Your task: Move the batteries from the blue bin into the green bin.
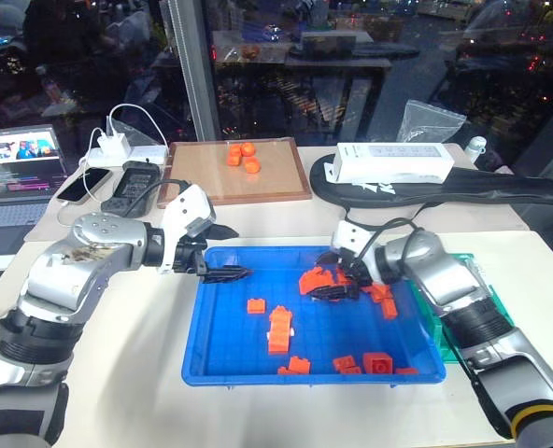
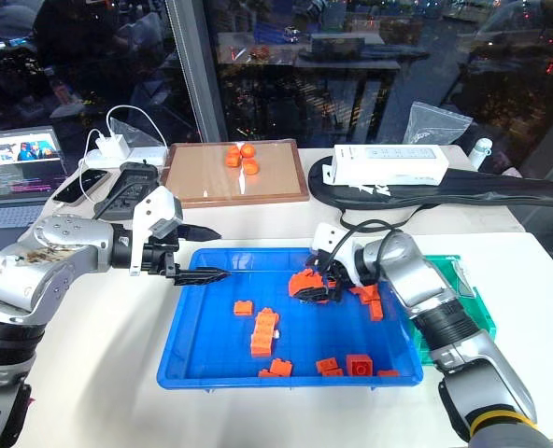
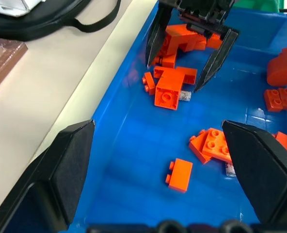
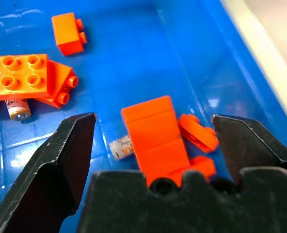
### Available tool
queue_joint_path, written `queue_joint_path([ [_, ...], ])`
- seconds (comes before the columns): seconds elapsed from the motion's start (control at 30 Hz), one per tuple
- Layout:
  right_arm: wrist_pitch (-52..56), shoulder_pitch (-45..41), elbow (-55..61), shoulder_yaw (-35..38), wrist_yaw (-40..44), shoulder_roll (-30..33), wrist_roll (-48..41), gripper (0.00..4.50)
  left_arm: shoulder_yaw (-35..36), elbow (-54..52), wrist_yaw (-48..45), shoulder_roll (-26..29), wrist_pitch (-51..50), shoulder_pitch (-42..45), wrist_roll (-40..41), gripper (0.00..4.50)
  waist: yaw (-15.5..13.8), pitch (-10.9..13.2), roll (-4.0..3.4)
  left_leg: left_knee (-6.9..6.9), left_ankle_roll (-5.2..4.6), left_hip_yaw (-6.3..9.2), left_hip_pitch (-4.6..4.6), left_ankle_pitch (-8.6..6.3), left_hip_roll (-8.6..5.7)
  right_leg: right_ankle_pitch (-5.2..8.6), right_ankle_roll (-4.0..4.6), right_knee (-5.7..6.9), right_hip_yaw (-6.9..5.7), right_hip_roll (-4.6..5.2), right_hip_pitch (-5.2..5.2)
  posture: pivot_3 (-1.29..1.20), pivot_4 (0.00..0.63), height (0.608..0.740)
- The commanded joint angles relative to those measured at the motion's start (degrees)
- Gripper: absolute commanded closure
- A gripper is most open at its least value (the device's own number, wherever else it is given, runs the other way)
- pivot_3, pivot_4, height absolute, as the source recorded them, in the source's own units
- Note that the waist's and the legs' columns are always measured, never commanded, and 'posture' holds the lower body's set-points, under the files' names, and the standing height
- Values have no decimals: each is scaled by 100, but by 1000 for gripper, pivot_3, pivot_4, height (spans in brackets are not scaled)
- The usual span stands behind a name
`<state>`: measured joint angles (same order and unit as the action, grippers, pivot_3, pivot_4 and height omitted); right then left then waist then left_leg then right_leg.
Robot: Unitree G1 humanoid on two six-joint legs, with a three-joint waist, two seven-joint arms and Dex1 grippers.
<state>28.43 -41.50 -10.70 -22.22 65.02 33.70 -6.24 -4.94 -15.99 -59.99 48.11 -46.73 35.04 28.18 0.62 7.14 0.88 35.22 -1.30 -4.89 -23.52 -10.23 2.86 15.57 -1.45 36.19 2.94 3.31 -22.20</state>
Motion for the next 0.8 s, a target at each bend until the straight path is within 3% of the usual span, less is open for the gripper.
queue_joint_path([
  [0.03,-262,-123,-132,8,15,-125,122,861,266,-257,65,137,-43,-8,87,0,0,0,0,0,0,0,0,0,0,0,0,0,0,0,0,0,150,740],
  [0.23,-340,-130,-33,99,60,-116,206,2926,268,-265,88,176,-47,-13,118,0,0,0,0,0,0,0,2,0,0,0,0,1,0,0,1,0,150,740],
  [0.27,-291,-114,193,194,131,-19,126,3058,252,-251,87,169,-35,-5,117,0,0,0,0,0,0,-1,2,0,0,0,0,1,0,1,1,0,150,740],
  [0.6,1252,681,2520,636,797,1201,-882,3057,88,-79,47,55,120,107,44,0,-47,-1,2,-3,1,-1,3,-1,0,0,1,-3,-3,4,4,0,150,740],
  [0.8,1145,1444,2760,662,542,1795,-629,3057,20,2,-18,43,195,167,36,0,-43,0,4,-1,1,-2,5,-1,-1,0,1,-3,0,5,2,0,150,740],
])
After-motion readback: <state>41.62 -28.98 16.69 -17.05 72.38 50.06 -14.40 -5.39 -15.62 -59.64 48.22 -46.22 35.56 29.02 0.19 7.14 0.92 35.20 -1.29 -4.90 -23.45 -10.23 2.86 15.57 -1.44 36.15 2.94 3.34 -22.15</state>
